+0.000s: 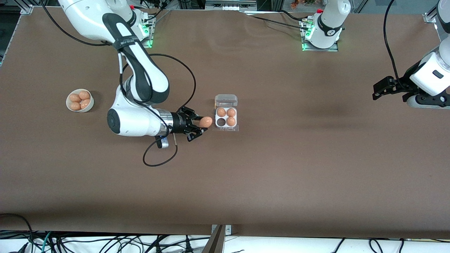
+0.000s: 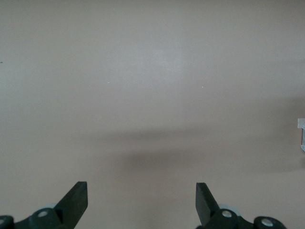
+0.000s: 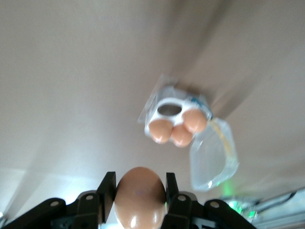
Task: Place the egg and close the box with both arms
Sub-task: 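Lower the egg into the empty slot and open the right gripper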
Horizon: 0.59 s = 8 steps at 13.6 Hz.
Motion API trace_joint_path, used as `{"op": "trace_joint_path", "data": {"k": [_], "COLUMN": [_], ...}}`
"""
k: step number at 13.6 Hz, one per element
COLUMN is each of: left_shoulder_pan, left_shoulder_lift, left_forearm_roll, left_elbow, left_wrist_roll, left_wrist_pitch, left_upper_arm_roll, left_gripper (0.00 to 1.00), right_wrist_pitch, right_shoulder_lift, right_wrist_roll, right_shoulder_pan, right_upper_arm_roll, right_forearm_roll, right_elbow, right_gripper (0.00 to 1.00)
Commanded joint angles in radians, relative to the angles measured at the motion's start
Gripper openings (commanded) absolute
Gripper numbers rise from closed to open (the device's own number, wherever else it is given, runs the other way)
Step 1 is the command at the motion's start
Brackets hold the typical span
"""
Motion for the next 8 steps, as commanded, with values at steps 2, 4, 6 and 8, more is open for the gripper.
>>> {"op": "trace_joint_path", "data": {"k": [2,4,6,8], "left_shoulder_pan": [0.004,0.004,0.004,0.004], "left_shoulder_lift": [-0.006,-0.006,-0.006,-0.006], "left_forearm_roll": [-0.025,-0.025,-0.025,-0.025], "left_elbow": [-0.002,-0.002,-0.002,-0.002], "left_wrist_roll": [0.001,0.001,0.001,0.001], "left_wrist_pitch": [-0.008,-0.008,-0.008,-0.008], "left_upper_arm_roll": [-0.003,-0.003,-0.003,-0.003], "left_gripper": [1.00,1.00,1.00,1.00], "right_wrist_pitch": [-0.012,-0.018,-0.054,-0.075], "right_shoulder_lift": [0.056,0.071,0.088,0.102], "right_wrist_roll": [-0.127,-0.239,-0.322,-0.441], "right_shoulder_pan": [-0.013,-0.012,-0.012,-0.007], "right_upper_arm_roll": [-0.028,-0.039,-0.039,-0.039], "right_forearm_roll": [0.265,0.387,0.456,0.539], "right_elbow": [0.030,0.012,-0.011,-0.053], "right_gripper": [0.36,0.36,0.36,0.36]}}
